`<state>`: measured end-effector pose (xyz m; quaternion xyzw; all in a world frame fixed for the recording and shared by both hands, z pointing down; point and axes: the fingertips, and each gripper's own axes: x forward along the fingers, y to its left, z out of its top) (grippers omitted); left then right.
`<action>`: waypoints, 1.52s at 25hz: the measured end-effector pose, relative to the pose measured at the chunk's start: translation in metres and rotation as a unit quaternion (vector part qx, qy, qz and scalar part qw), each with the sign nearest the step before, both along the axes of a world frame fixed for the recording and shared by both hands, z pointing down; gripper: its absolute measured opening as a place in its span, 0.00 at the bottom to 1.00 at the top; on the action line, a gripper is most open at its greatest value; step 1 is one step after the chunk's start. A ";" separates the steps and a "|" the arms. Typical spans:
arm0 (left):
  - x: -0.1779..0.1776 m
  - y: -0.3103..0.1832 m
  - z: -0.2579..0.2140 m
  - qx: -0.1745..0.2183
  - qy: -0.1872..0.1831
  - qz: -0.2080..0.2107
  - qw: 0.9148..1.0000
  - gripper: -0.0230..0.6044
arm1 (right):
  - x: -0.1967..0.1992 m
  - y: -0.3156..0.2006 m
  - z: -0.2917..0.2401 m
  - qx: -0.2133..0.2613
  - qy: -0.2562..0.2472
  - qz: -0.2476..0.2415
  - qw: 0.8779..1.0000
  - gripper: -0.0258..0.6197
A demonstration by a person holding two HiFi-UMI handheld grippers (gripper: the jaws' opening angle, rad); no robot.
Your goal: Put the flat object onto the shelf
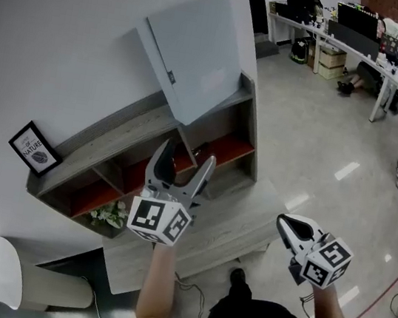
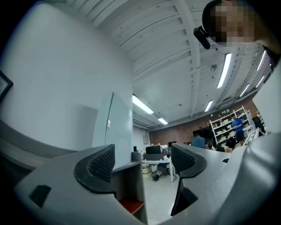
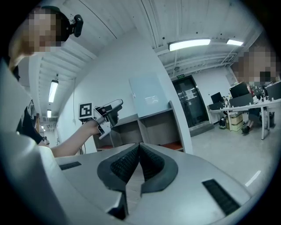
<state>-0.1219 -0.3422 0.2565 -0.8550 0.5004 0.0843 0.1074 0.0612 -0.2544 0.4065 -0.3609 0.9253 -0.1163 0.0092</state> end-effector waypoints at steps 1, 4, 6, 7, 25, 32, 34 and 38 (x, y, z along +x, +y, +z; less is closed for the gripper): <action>0.005 0.009 0.005 -0.004 0.001 -0.003 1.000 0.69 | 0.005 0.009 0.003 -0.003 0.000 -0.002 1.000 0.06; 0.021 0.038 0.022 -0.013 0.000 -0.012 1.000 0.62 | 0.020 0.034 0.012 -0.010 -0.004 -0.004 1.000 0.06; 0.033 0.058 0.036 -0.022 -0.007 -0.017 1.000 0.59 | 0.027 0.053 0.017 -0.016 -0.003 -0.007 1.000 0.06; 0.038 0.068 0.042 -0.025 -0.012 -0.022 0.999 0.56 | 0.030 0.063 0.020 -0.018 -0.002 -0.010 1.000 0.06; 0.093 0.216 0.087 -0.070 -0.024 -0.082 0.994 0.11 | 0.082 0.194 0.033 -0.037 -0.011 -0.034 0.999 0.06; 0.086 0.252 0.091 -0.080 -0.029 -0.090 0.992 0.06 | 0.072 0.199 0.020 -0.016 -0.016 -0.046 0.999 0.06; 0.079 0.264 0.092 -0.083 -0.023 -0.090 0.992 0.06 | 0.065 0.200 0.015 -0.009 -0.015 -0.050 0.999 0.06; 0.055 0.294 0.093 -0.086 -0.004 -0.085 0.993 0.06 | 0.047 0.204 0.005 0.007 -0.008 -0.056 0.998 0.06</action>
